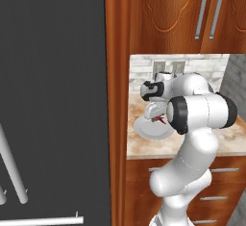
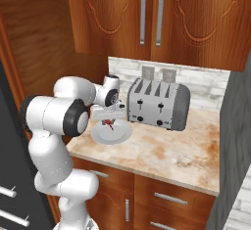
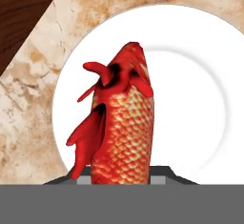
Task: Take the fish from the oven and place it on the plate on the counter.
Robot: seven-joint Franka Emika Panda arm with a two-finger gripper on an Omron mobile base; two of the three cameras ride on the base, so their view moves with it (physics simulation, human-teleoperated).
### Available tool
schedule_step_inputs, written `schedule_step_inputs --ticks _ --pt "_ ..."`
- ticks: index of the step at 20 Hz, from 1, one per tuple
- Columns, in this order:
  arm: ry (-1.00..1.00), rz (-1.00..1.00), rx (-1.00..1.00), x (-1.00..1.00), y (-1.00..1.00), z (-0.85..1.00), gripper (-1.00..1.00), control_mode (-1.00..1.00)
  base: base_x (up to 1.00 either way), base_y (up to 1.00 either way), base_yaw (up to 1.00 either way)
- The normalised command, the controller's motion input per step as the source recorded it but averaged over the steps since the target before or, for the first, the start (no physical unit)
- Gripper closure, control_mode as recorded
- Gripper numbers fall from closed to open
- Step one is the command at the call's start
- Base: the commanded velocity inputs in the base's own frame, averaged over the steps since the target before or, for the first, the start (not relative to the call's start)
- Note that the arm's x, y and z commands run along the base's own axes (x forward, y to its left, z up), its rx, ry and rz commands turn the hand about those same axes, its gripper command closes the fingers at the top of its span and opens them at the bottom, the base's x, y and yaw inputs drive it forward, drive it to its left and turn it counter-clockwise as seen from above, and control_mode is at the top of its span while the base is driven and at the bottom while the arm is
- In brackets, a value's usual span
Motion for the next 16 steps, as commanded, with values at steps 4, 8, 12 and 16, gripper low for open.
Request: schedule_step_inputs --ticks 4,8,12,16 --pt "0.01 0.05 0.0 0.11 0.0 -0.5 1.0 -1.0 0.0 0.0 0.0" --pt "0.02 0.06 0.0 0.0 0.04 -0.57 1.0 -1.0 0.0 0.0 0.0" --pt "0.0 0.05 0.0 0.0 0.01 -0.36 1.0 -1.0 0.0 0.0 0.0" --pt "0.0 0.02 0.0 0.24 0.0 -0.01 1.0 -1.0 0.0 0.0 0.0"
